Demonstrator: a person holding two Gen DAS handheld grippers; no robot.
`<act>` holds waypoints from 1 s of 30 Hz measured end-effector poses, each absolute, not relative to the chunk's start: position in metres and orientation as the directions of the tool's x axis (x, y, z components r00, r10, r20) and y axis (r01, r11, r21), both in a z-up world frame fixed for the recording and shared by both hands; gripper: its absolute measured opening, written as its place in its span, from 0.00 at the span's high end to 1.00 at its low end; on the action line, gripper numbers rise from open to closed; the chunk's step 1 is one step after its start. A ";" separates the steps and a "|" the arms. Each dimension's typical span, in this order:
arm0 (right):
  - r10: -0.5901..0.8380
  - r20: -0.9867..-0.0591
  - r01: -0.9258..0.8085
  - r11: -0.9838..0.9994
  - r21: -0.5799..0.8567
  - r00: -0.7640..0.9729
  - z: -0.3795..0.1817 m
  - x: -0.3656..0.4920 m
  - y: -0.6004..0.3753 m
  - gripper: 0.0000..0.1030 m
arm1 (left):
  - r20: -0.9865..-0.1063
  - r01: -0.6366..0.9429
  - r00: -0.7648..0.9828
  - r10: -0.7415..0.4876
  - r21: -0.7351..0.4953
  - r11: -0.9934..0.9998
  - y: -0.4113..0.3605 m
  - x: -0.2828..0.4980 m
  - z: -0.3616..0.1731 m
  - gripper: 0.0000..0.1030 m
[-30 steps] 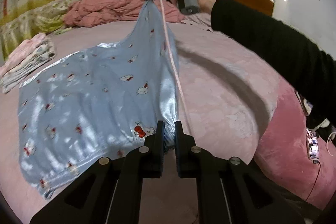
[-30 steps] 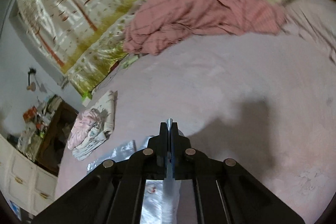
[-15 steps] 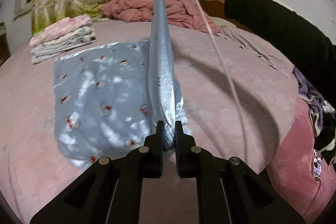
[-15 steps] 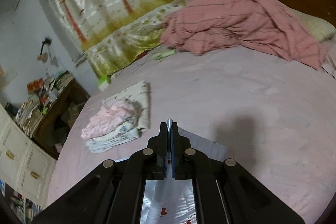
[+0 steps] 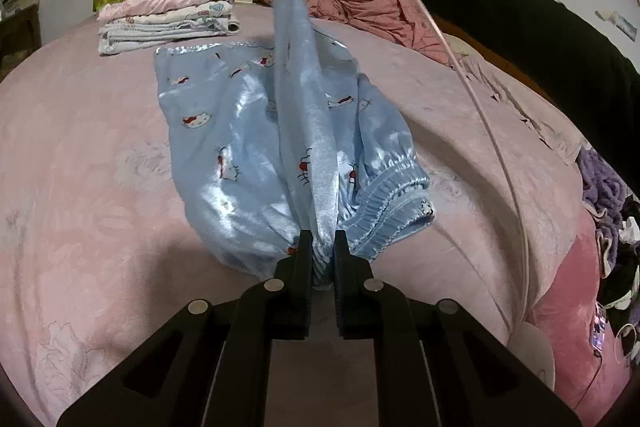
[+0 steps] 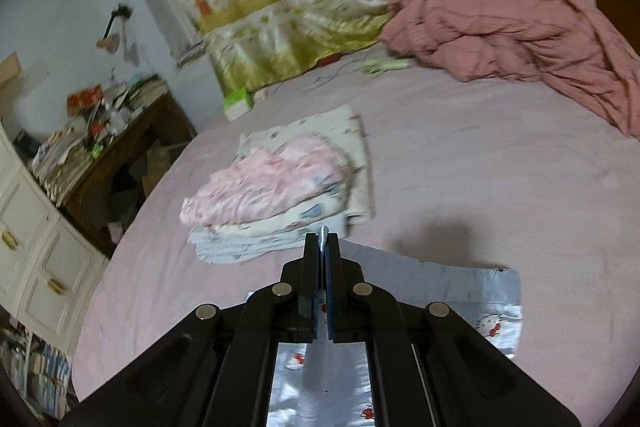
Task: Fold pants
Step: 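Lift the seam with the right gripper and fold it over toward the left gripper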
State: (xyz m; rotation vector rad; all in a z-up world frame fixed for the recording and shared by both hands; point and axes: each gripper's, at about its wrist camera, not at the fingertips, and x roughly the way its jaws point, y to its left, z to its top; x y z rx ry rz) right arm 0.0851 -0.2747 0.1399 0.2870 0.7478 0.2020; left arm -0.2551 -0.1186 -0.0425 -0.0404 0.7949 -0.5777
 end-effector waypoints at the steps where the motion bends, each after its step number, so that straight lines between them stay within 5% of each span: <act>1: 0.285 -0.648 -0.089 0.944 0.319 0.707 0.137 0.089 -0.265 0.98 | -0.661 0.475 0.556 -0.504 -0.245 0.845 -0.118 -0.257 -0.042 0.92; 30: 0.262 -0.876 -0.157 0.964 0.216 0.405 -0.023 0.172 -0.080 0.98 | -0.630 0.438 0.568 -0.529 -0.312 0.843 -0.096 -0.266 -0.054 0.92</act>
